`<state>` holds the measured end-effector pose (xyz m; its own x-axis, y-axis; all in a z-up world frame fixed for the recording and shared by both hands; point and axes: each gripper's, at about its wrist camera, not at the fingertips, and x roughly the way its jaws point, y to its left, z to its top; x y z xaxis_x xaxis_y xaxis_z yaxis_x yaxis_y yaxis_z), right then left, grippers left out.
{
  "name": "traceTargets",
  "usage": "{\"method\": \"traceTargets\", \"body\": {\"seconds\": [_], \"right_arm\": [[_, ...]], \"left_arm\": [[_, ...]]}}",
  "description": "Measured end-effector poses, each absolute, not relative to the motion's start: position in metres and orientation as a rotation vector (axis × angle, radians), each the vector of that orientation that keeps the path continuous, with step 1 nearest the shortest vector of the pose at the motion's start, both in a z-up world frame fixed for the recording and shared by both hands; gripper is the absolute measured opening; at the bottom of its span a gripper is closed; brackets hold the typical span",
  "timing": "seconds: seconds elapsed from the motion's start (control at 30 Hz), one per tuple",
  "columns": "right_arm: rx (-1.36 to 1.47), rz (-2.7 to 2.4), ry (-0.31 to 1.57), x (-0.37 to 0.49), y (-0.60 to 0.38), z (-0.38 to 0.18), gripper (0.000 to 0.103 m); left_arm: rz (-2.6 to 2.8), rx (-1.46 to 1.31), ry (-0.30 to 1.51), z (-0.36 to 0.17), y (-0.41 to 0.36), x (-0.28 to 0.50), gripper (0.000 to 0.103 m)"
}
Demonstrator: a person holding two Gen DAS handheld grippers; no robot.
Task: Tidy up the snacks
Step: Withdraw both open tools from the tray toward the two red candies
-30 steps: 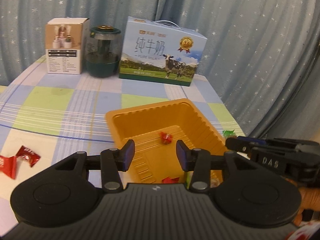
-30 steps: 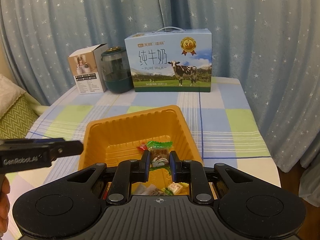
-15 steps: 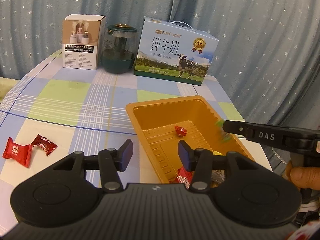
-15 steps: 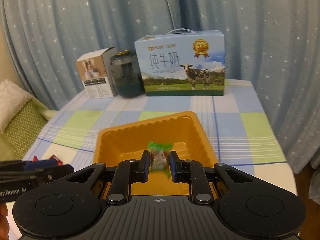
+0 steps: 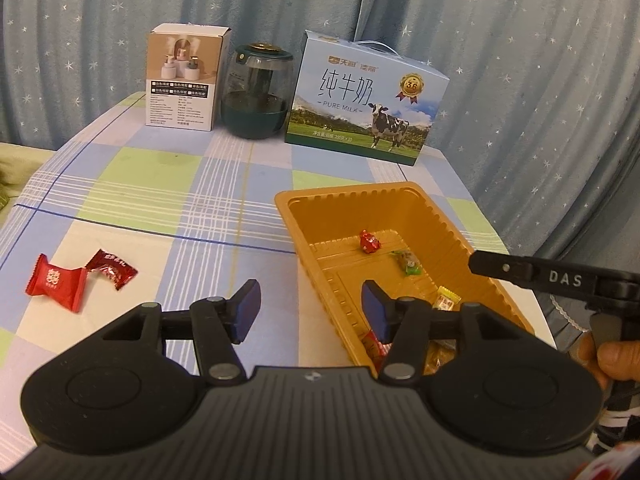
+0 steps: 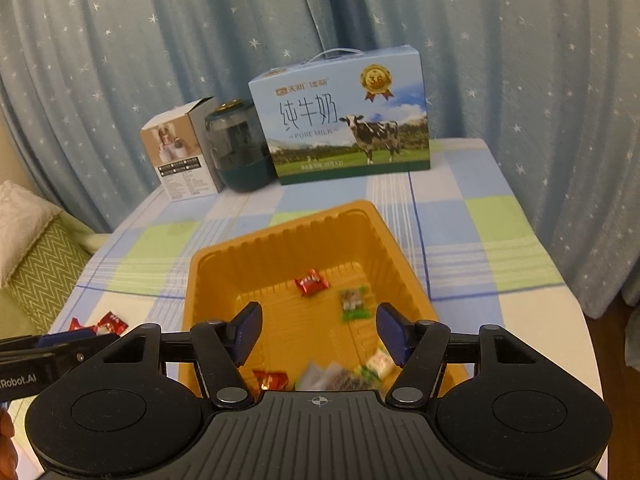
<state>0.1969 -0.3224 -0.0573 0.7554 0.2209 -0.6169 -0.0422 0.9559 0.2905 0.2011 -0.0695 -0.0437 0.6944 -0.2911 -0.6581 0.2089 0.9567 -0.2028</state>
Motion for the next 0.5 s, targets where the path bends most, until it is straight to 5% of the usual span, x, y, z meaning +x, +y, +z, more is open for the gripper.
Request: {"method": "traceTargets", "body": {"seconds": [0.5], "right_arm": [[0.280,0.158,0.686,0.139,-0.297,-0.024,0.063]], "left_arm": [[-0.238,-0.120,0.730,-0.016,-0.046,0.148,0.063]]}}
